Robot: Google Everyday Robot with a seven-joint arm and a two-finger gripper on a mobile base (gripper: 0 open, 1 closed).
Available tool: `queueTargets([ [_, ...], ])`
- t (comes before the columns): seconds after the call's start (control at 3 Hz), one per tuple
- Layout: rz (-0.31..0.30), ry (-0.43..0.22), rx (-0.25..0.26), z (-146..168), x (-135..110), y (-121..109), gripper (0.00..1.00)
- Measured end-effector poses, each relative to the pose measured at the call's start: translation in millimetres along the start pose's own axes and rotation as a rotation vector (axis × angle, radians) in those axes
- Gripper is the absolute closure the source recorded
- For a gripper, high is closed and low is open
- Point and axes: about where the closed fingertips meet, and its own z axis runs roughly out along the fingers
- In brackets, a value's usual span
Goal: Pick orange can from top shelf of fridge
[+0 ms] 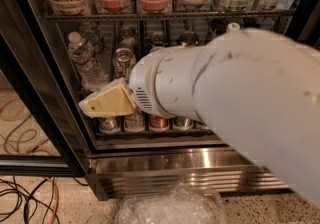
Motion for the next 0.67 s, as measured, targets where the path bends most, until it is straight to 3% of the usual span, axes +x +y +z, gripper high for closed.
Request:
queueTargets([
  [0.33, 0.116, -0.099, 0.172, 2, 7, -32, 0.0],
  [0.67, 0.135, -0.166, 0.203, -4, -14, -39, 0.0],
])
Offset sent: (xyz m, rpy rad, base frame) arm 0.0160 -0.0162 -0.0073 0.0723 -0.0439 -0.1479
